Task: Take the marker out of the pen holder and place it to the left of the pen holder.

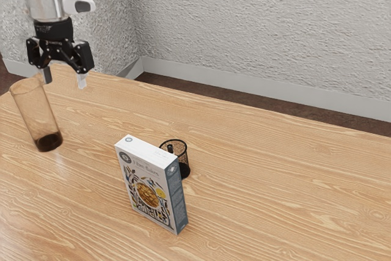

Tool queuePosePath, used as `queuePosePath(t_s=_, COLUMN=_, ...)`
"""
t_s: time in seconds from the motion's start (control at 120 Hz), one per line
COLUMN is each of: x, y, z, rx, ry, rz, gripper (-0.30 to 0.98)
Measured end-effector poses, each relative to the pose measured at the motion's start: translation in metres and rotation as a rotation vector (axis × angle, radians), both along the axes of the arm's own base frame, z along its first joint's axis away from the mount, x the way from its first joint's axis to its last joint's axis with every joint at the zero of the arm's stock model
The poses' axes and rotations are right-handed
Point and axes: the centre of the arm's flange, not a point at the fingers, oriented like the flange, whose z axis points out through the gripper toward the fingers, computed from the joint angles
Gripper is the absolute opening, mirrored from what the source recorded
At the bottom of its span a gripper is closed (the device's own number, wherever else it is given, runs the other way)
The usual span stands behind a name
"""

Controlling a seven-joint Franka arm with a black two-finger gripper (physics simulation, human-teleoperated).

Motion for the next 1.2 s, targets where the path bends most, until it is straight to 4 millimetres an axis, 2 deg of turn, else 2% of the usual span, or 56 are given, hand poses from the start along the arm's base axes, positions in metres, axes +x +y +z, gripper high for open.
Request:
queuePosePath(t_s=0.067, x=0.007, y=-0.011, z=-0.004, rx=0.004, ry=-0.004, rz=-0.011, gripper=0.69)
queuePosePath(t_s=0.1, x=0.023, y=-0.022, z=-0.013, rx=0.012, ry=-0.005, rz=-0.026, gripper=0.69)
queuePosePath(t_s=0.15, x=0.06, y=-0.039, z=-0.045, rx=0.023, ry=0.014, rz=-0.045, gripper=0.69)
queuePosePath(t_s=0.208, x=0.093, y=-0.06, z=-0.087, rx=0.018, ry=0.039, rz=-0.067, gripper=0.69)
queuePosePath(t_s=0.267, x=0.113, y=-0.081, z=-0.118, rx=0.011, ry=0.04, rz=-0.089, gripper=0.69)
queuePosePath(t_s=0.325, x=0.125, y=-0.093, z=-0.133, rx=0.006, ry=0.019, rz=-0.099, gripper=0.69)
queuePosePath(t_s=0.5, x=0.132, y=-0.119, z=-0.165, rx=-0.01, ry=-0.044, rz=-0.117, gripper=0.69)
queuePosePath(t_s=0.767, x=0.122, y=-0.146, z=-0.199, rx=-0.032, ry=-0.065, rz=-0.138, gripper=0.69)
queuePosePath(t_s=0.892, x=0.123, y=-0.148, z=-0.207, rx=-0.028, ry=-0.069, rz=-0.151, gripper=0.69)
queuePosePath(t_s=1.2, x=0.142, y=-0.138, z=-0.25, rx=-0.005, ry=-0.059, rz=-0.19, gripper=0.69)
